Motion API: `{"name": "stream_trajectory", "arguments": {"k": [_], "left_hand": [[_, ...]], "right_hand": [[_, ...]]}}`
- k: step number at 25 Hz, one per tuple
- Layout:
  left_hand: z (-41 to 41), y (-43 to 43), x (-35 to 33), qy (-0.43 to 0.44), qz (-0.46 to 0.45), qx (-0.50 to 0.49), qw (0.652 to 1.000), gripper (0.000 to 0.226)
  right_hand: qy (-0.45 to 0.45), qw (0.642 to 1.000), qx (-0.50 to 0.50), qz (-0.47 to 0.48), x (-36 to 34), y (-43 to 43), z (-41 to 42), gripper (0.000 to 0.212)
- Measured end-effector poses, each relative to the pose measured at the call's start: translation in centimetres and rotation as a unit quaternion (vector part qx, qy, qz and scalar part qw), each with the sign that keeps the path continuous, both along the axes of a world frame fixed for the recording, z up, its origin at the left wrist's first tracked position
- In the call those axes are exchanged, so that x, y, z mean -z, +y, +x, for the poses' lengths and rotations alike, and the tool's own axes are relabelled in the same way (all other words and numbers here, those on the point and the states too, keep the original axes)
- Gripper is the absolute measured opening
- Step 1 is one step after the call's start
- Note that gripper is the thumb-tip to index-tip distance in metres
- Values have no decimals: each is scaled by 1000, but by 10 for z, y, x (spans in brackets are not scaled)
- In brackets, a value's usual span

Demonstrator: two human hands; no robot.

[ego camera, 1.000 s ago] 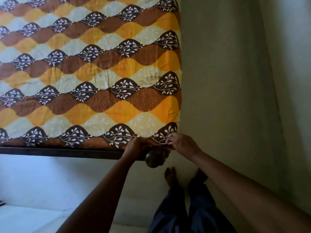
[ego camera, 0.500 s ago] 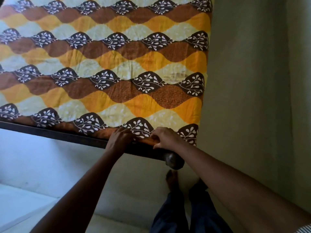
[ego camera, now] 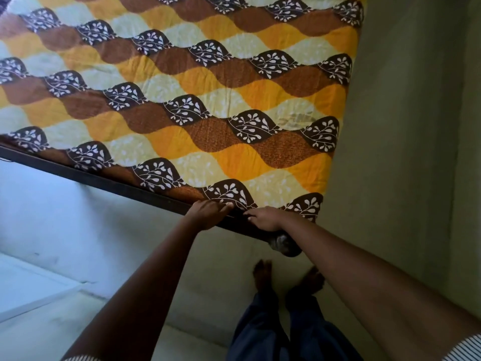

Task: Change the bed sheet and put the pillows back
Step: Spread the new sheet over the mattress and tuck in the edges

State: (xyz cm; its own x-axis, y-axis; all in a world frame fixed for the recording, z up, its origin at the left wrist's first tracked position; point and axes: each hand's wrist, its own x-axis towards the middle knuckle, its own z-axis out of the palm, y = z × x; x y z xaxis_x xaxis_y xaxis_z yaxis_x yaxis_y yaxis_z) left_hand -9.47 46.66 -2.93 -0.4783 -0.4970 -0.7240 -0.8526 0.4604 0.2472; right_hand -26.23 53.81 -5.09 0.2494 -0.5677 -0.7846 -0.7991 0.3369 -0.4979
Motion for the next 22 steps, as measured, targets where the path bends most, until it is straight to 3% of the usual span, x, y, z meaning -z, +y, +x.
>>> {"name": "stream_trajectory", "arguments": {"k": [4, 7, 10, 12, 18, 22], "left_hand": [[11, 24, -17, 140, 3, -151, 979, 30], [7, 51, -41, 258, 66, -322, 909, 29], [-18, 63, -59, 311, 115, -417, 846, 32], [-46, 63, -67, 326, 128, -451, 821, 36], [-168, 53, -81, 299, 119, -451, 832, 39], [-278, 50, -99, 328, 158, -498, 787, 22]], "right_hand": [[-62, 968, 231, -73, -25, 13, -6, 30], [-58, 940, 312, -128, -49, 19, -21, 27], [-57, 924, 350, -145, -73, 26, -53, 30], [-48, 910, 382, -153, -87, 34, -85, 32], [-32, 837, 520, -169, -87, 77, -211, 33], [-35, 795, 580, -171, -85, 98, -330, 35]]}}
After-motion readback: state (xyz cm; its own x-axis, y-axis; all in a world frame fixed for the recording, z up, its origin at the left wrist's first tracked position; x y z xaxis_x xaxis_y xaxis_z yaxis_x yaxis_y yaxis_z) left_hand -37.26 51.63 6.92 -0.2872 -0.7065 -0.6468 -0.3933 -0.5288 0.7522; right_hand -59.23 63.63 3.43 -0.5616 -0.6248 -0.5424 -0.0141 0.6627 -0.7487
